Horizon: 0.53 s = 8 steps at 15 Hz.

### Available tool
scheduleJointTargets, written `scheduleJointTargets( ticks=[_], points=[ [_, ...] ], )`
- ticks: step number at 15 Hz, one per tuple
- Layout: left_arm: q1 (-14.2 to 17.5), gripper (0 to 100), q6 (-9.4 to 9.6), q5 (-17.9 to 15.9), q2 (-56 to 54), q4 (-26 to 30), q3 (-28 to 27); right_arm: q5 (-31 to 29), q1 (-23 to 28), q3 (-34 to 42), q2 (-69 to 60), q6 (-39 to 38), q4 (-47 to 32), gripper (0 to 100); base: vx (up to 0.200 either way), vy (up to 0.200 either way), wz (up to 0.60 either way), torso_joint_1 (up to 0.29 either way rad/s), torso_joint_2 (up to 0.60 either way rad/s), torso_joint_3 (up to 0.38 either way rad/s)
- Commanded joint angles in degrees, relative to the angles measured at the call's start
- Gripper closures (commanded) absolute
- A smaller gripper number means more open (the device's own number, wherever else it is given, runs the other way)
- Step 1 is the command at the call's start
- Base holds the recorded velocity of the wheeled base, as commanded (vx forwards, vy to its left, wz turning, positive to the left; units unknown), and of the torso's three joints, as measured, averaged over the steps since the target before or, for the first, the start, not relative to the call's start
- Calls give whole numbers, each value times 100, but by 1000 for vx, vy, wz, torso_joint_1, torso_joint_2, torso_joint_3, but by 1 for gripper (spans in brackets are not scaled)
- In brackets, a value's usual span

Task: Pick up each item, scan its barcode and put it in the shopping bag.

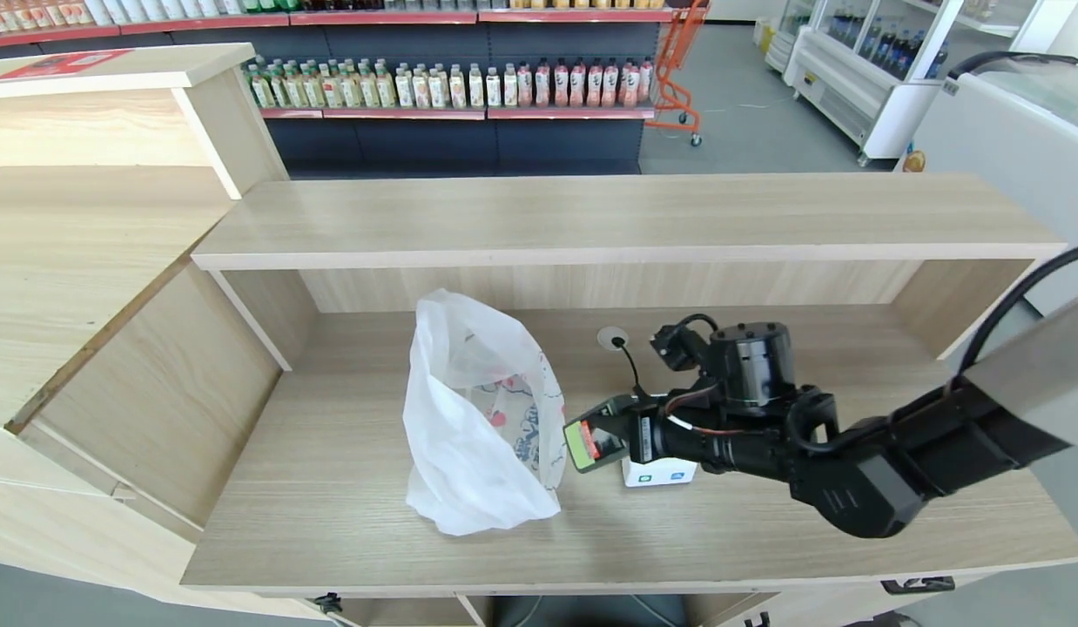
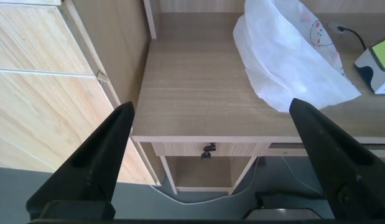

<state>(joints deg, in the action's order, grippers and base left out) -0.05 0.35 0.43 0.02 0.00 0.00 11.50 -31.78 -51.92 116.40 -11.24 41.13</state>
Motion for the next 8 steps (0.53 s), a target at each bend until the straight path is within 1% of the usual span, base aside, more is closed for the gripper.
scheduleJointTargets(
  ticks=[1, 3, 5, 6, 8],
  points=[
    [-4, 0, 0, 1, -2, 0, 0, -7, -214, -618, 788, 271, -9, 100, 0, 0, 0, 0, 0, 0],
    [-4, 0, 0, 1, -2, 0, 0, 2, -285, -1119, 1175, 667, -26, 100, 0, 0, 0, 0, 0, 0],
    [-4, 0, 0, 1, -2, 0, 0, -7, -311, -1593, 1456, 922, -220, 100, 0, 0, 0, 0, 0, 0],
    [5, 0, 0, 1, -2, 0, 0, -16, -311, -1857, 1623, 1177, -325, 100, 0, 0, 0, 0, 0, 0],
    [-4, 0, 0, 1, -2, 0, 0, -25, -311, -2050, 1799, 1660, -448, 100, 0, 0, 0, 0, 0, 0]
  ],
)
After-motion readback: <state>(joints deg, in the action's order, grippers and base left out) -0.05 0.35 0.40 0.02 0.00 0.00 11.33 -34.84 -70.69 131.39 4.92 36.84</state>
